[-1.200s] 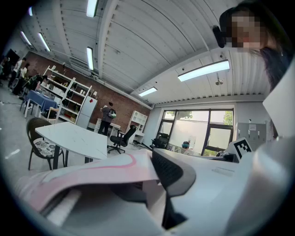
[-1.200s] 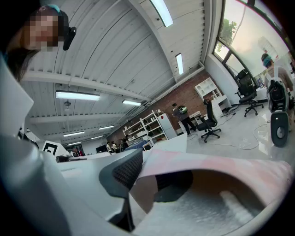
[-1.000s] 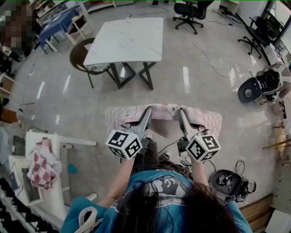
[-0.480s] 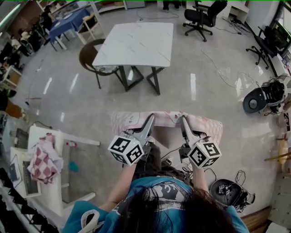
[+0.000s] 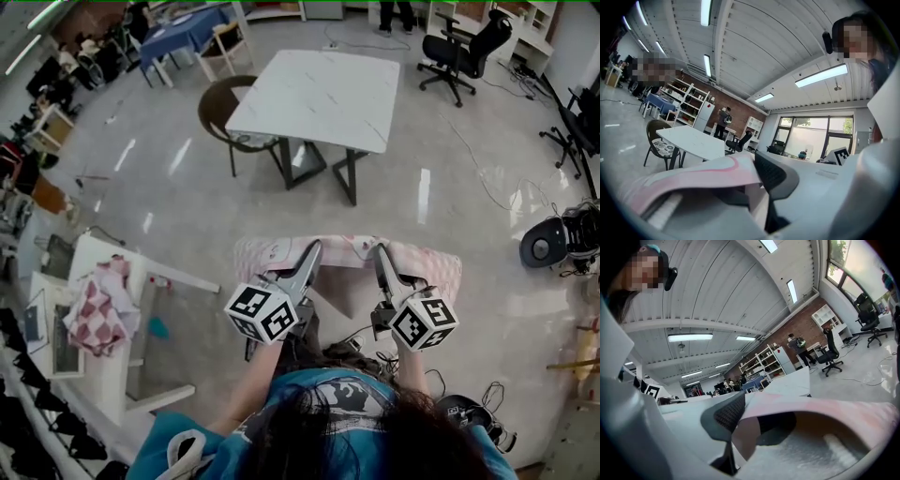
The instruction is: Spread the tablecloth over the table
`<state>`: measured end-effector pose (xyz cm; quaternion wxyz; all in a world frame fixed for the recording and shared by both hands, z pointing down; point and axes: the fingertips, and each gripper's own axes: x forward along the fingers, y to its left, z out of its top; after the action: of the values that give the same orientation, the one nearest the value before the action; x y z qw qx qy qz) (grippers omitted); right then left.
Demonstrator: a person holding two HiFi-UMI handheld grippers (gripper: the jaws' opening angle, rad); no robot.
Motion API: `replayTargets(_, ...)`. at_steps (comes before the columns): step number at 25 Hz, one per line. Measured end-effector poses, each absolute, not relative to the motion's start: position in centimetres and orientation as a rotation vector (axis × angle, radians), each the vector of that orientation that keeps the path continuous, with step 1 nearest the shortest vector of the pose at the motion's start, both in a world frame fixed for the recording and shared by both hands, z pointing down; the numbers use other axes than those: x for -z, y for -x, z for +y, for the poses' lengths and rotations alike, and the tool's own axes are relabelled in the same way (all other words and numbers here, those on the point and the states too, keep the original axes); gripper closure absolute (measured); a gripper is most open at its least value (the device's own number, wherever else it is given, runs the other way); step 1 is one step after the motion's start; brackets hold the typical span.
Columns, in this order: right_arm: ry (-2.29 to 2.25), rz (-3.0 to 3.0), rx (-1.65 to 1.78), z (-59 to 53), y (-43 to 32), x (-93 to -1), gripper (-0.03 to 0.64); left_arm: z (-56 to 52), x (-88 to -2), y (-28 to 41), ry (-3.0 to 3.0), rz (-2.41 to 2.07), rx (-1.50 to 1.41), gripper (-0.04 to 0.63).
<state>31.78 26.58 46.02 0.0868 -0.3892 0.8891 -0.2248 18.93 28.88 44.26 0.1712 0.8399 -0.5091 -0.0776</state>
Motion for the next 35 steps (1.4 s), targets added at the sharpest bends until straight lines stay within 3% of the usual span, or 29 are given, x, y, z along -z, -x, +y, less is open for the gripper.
replayTargets(25, 1.070, 2.731, 0.708, 12.9, -7.0, -44.6, 0.546, 16.0, -42.5, 5.6, -2.433, -1.432, 0.287, 0.537)
replayTargets(35, 1.089, 2.733, 0.621, 8.3, -1.4, -42.0, 0.543, 11.0, -39.8, 11.2, -2.534, -1.402, 0.299, 0.537)
